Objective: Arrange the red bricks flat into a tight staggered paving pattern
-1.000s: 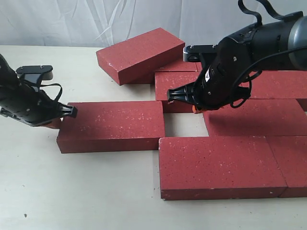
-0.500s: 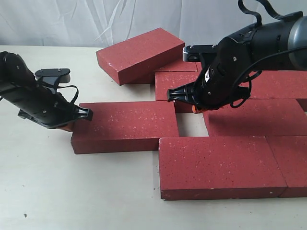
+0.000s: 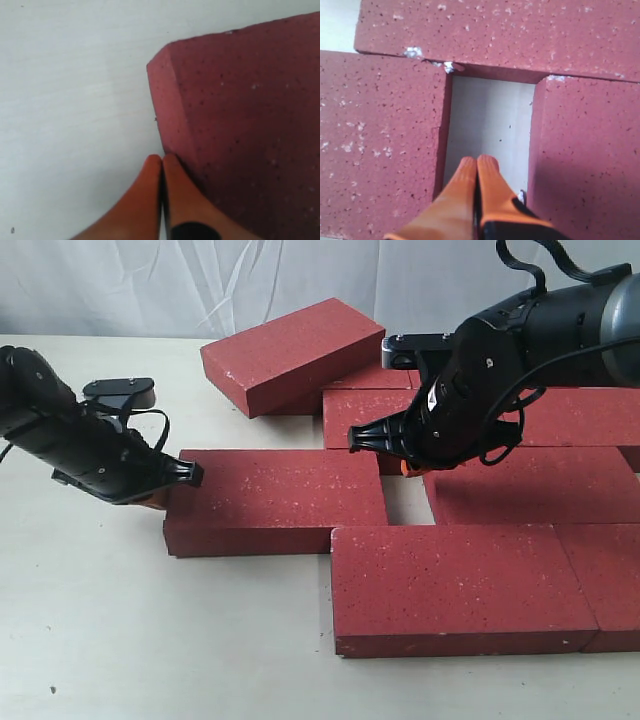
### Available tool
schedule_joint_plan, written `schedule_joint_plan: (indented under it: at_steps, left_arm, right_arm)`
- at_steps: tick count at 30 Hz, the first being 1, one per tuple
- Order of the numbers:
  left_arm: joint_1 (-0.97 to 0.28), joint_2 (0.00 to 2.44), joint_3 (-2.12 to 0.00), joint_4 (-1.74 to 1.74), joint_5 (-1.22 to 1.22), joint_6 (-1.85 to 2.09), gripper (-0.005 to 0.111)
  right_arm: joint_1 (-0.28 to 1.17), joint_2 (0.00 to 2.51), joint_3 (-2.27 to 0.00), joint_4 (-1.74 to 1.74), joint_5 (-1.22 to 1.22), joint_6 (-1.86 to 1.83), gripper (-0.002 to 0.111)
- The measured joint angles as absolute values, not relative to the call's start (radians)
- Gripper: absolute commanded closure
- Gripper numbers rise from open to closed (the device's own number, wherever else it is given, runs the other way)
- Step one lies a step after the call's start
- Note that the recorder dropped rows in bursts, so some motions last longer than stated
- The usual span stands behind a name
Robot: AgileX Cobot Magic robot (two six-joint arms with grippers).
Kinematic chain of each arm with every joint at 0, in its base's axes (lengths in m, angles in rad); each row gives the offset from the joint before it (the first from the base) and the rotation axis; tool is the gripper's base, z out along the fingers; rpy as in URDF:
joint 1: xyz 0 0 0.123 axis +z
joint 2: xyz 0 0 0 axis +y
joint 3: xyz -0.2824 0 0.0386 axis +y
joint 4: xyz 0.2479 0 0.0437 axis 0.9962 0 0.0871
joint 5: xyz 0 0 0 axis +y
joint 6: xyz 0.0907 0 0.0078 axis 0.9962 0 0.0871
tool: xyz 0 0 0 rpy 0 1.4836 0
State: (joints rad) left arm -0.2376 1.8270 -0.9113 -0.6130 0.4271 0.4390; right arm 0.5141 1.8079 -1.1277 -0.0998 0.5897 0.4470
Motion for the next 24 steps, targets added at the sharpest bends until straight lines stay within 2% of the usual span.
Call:
schedule_joint_plan:
  at_steps: [7,15,24]
  left_arm:
    - [-0.243,1.838,-0.928,-0.601,0.433,0.457,0.107]
    - [-0.138,1.838,-0.934,-0.601,0.484,0.451,0.107]
    - [-0.215,1.884,-0.948,-0.654,0.496,0.453,0.107]
  right_arm:
    - [0.514,1.808,-1.128,-0.1,0.59,0.447,0.109]
    - [0.514,1.808,-1.128,-0.1,0.588,0.447,0.109]
    - [0.514,1.808,-1.128,-0.1,0.584,0.447,0.109]
